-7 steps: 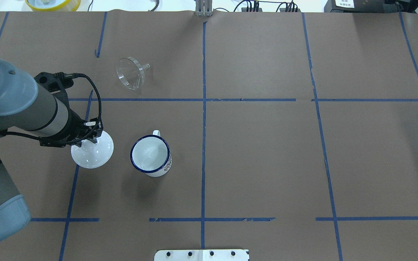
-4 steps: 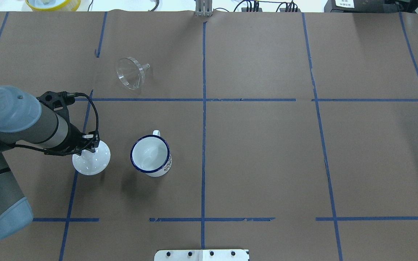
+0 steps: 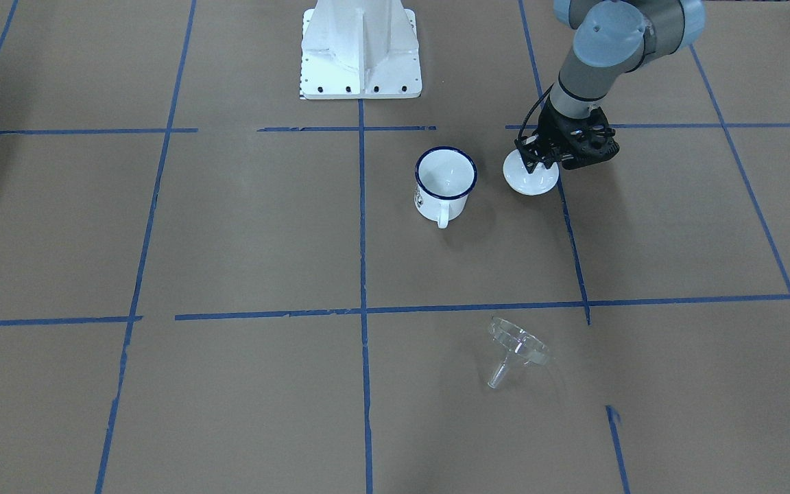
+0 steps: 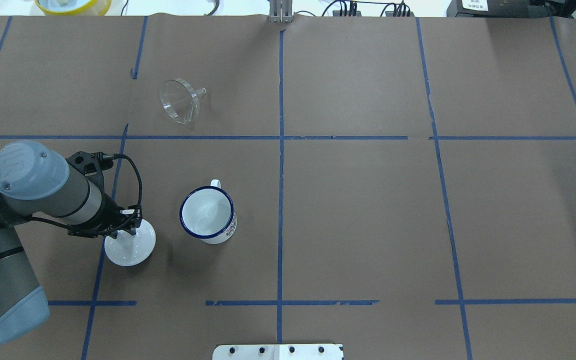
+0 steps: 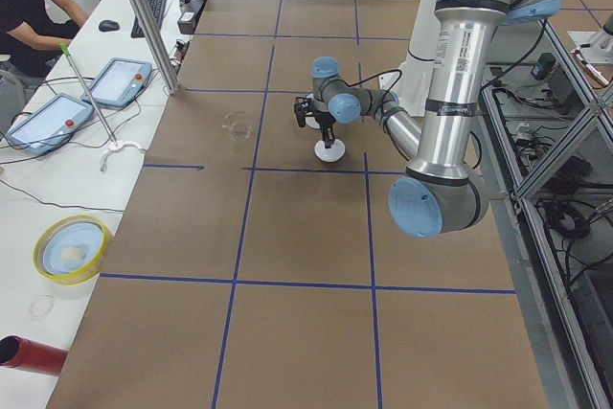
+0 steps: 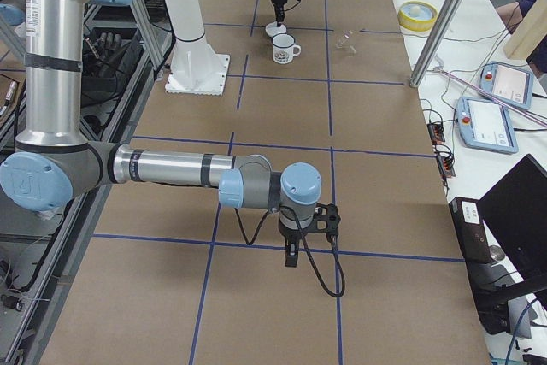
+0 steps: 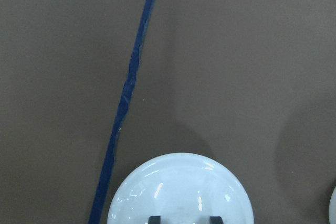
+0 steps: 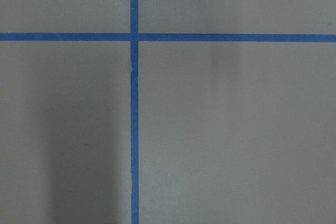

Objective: Place funnel on cup
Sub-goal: 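Lift the lid off the mug and lower it onto the table nearer the robot, then open the left gripper to release the lid and rise, then move the left gripper to the clear glass funnel and grasp it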

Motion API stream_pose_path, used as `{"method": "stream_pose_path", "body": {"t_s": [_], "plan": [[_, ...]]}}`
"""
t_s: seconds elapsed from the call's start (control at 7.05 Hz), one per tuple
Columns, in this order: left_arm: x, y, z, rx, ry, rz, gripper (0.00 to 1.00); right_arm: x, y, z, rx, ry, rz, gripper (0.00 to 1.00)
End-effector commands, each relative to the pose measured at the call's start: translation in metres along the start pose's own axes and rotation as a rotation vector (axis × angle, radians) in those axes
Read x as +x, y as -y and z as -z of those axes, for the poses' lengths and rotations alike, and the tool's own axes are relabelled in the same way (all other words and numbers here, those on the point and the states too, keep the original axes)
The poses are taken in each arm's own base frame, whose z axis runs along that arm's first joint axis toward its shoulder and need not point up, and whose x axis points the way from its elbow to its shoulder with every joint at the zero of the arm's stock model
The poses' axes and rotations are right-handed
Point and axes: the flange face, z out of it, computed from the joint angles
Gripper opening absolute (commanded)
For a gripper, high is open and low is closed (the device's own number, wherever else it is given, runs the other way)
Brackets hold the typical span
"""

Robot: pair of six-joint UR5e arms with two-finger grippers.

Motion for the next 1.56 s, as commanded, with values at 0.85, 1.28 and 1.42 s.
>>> {"method": "stream_pose_path", "body": {"t_s": [0.85,1.28,1.42], "plan": [[0.032,0.052,0.047,0.092,-0.405,0.437,1.0,0.0,0.0,0.0,0.001,0.0,0.001,1.0],[0.057,0.109,0.029,0.313,-0.675,0.684,1.0,0.0,0.0,0.0,0.0,0.0,0.0,1.0],[0.057,0.128,0.007,0.349,-0.764,0.704,1.0,0.0,0.0,0.0,0.001,0.0,0.001,1.0]]}}
